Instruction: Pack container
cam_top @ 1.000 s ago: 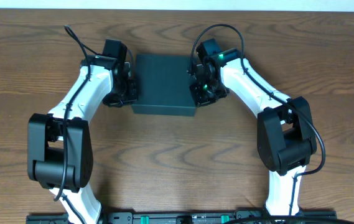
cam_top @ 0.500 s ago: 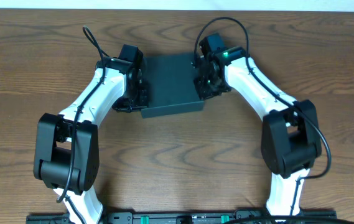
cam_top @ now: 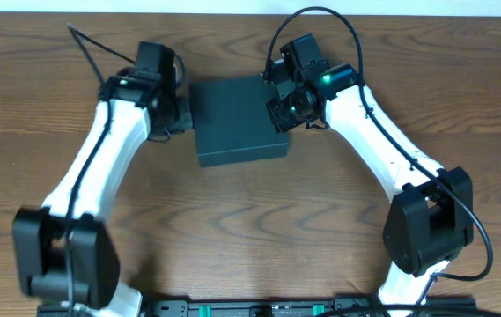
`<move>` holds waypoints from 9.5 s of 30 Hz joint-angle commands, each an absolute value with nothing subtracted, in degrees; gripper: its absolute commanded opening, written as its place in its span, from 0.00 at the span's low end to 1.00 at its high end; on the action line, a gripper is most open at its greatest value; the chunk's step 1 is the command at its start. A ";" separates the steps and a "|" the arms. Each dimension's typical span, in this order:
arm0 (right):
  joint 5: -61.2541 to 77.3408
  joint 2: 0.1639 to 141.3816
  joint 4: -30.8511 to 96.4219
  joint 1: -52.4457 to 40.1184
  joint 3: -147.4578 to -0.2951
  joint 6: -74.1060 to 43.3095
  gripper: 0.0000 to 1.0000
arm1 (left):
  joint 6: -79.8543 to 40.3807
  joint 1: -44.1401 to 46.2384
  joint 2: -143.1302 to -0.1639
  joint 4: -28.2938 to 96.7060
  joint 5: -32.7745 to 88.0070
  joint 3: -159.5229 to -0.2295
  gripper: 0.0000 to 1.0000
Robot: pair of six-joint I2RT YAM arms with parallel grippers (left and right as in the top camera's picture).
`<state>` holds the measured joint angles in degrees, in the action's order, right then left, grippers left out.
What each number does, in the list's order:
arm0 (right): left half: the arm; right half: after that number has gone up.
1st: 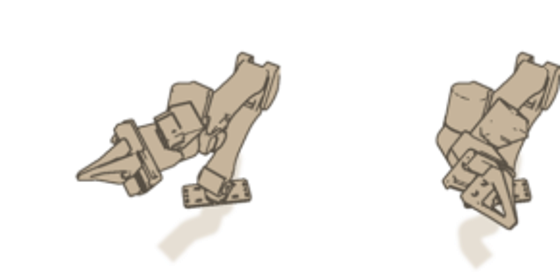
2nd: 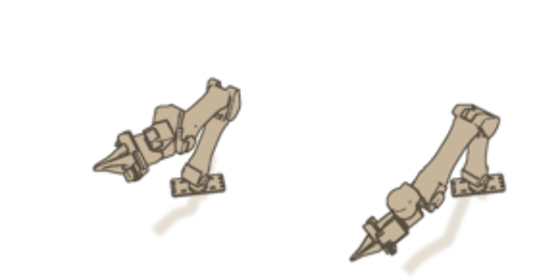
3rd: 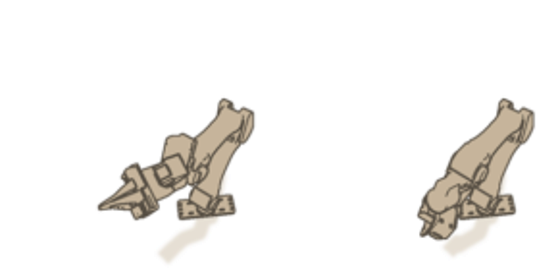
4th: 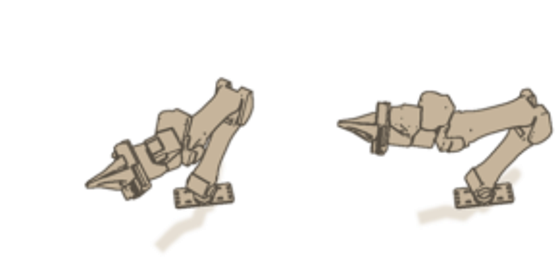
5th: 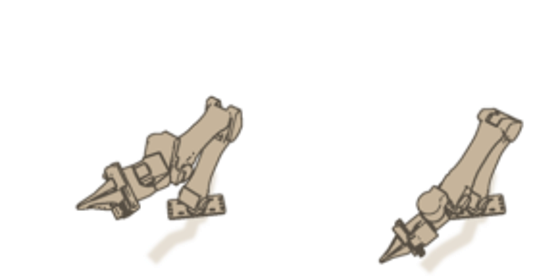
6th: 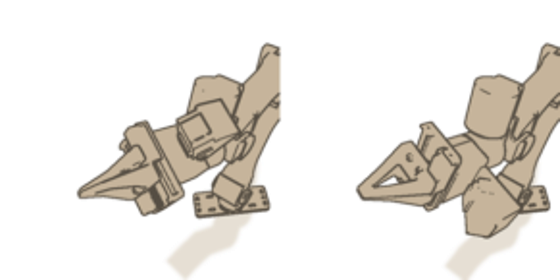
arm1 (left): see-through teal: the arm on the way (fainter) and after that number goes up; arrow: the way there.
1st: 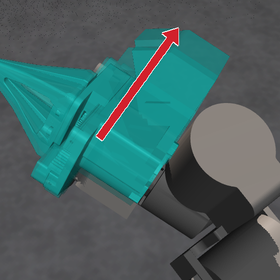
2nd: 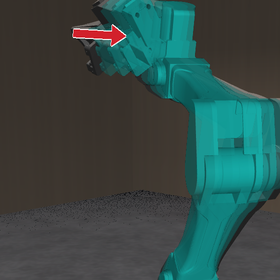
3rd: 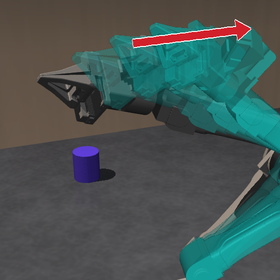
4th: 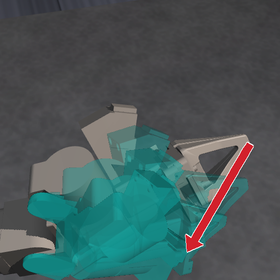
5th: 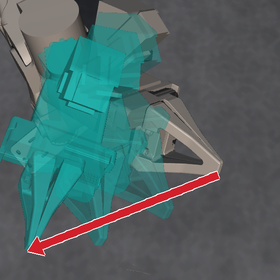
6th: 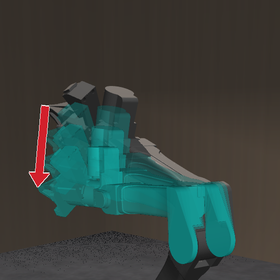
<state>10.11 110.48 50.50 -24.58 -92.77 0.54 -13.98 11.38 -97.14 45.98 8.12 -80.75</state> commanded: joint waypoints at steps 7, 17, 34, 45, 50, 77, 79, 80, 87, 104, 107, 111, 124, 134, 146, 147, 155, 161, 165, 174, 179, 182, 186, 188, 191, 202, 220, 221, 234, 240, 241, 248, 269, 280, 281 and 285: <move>10.74 111.20 50.33 -24.84 -92.97 1.39 0.01 | -14.70 18.17 -95.53 45.52 7.22 -81.82 0.08; 10.94 115.02 49.08 -25.28 -92.99 1.34 0.01 | -14.68 21.30 -105.01 42.48 7.22 -81.71 0.10; 7.64 100.97 43.48 -24.16 -93.03 3.33 0.01 | -14.48 21.12 -104.71 45.74 7.05 -82.52 0.06; -3.86 87.05 41.87 -18.28 -93.03 7.53 0.01 | -10.70 17.26 -72.90 46.19 3.42 -83.42 0.07; -8.08 78.39 41.01 -18.13 -93.03 11.79 0.01 | -7.90 13.78 -59.20 46.52 -2.48 -83.40 0.23; -10.92 39.75 61.19 -18.46 -93.03 7.73 0.99 | -4.32 11.16 -31.77 75.07 -10.11 -83.37 0.99; -10.94 39.75 62.00 -18.46 -93.03 7.73 0.99 | -4.32 11.16 -31.77 75.75 -10.11 -83.37 0.99; -10.92 39.75 62.61 -18.46 -93.03 7.73 0.99 | -4.32 11.16 -31.77 76.29 -10.11 -83.37 0.98; -9.76 39.75 68.79 -18.46 -93.03 7.73 0.99 | -4.32 11.16 -31.77 77.56 -10.11 -83.37 0.99; -8.78 39.75 78.26 -18.46 -93.03 7.75 0.99 | -4.32 11.16 -31.77 77.56 -10.11 -83.37 0.98; -8.78 39.75 80.97 -18.46 -93.03 7.75 0.99 | -4.32 11.16 -31.77 77.56 -10.11 -83.37 0.99; -8.78 39.75 83.74 -18.39 -93.01 7.75 0.99 | -4.32 11.16 -31.77 77.56 -10.11 -83.37 0.98; 5.21 34.89 68.77 -12.05 -78.22 7.68 0.99 | -4.32 11.16 -31.77 77.56 -10.11 -83.37 0.99; 9.93 23.97 28.64 -10.63 -39.62 4.69 0.99 | -4.32 11.16 -31.77 77.56 -10.11 -83.37 0.99; 9.91 13.61 13.74 -4.36 -16.82 -6.39 0.99 | -4.32 11.16 -31.77 77.56 -10.11 -83.37 0.98; 9.91 12.49 12.88 -4.10 -15.53 -6.42 0.99 | -4.32 11.16 -31.77 77.56 -10.11 -83.37 0.99; 9.91 6.22 11.51 -2.90 -9.98 -6.39 0.99 | -4.32 11.16 -31.77 77.56 -10.11 -83.37 0.98; 9.91 3.60 11.31 -2.92 -5.93 -6.39 0.99 | -4.32 11.16 -31.77 77.56 -10.11 -83.37 0.99; 9.93 2.81 10.92 -2.92 -4.19 -6.42 0.99 | -4.32 11.16 -31.77 77.56 -10.11 -83.37 0.99; 9.91 2.81 10.94 -2.98 -3.46 -6.39 0.99 | -4.32 11.16 -31.77 77.56 -10.11 -83.37 0.99; 9.91 2.81 10.96 -2.98 -3.46 -6.39 0.99 | -4.32 11.16 -31.77 77.56 -10.11 -83.37 0.99; 9.91 2.90 11.00 -2.98 -3.46 -6.37 0.99 | -4.32 11.16 -31.77 77.56 -10.11 -83.37 0.98; 9.91 2.90 11.00 -2.98 -3.46 -6.39 0.99 | -4.32 11.16 -31.77 77.56 -10.11 -83.37 0.99; 9.91 2.90 11.00 -2.98 -3.46 -6.39 0.99 | -4.32 11.16 -31.77 77.56 -10.11 -83.37 0.98; 9.91 2.90 11.00 -2.98 -3.46 -6.39 0.99 | -4.32 11.16 -31.77 77.56 -10.11 -83.37 0.99; 9.91 2.90 11.00 -2.98 -3.46 -6.39 0.99 | -4.32 11.16 -31.77 77.56 -10.11 -83.37 0.99; 9.91 2.90 11.03 -2.98 -3.46 -6.39 0.99 | -6.44 8.05 -19.51 43.64 -9.93 -57.87 0.99; 9.91 2.90 11.03 -2.98 -3.46 -6.39 0.99 | -6.46 7.18 -17.47 38.15 -9.91 -53.52 0.99; 9.91 2.90 11.03 -2.98 -3.46 -6.39 0.99 | -6.70 3.55 -5.61 6.37 -9.74 -19.53 0.99; 9.91 2.90 11.03 -2.98 -3.46 -6.39 0.99 | -6.70 3.55 -1.04 3.57 -9.74 -11.92 0.98; 9.91 2.90 11.03 -2.98 -3.46 -6.39 0.99 | -6.68 3.55 -0.47 3.57 -9.74 -11.22 0.99; 9.91 2.90 11.05 -2.98 -3.46 -6.39 0.99 | -6.02 3.55 -0.12 3.66 -11.25 -8.21 0.98; 9.91 2.90 11.05 -2.98 -3.46 -6.37 0.99 | -5.58 3.53 -0.12 4.21 -16.19 -3.16 0.99; 9.91 2.90 11.05 -2.98 -3.46 -6.39 0.99 | -5.58 3.55 -0.12 3.36 -16.19 -0.58 0.98; 9.91 2.90 11.05 -2.98 -3.46 -6.37 0.99 | -5.61 3.55 -0.12 3.36 -16.14 -0.58 0.98; 9.91 2.90 11.05 -2.98 -3.46 -6.39 0.99 | -5.61 3.55 -0.12 3.36 -16.14 -0.58 0.98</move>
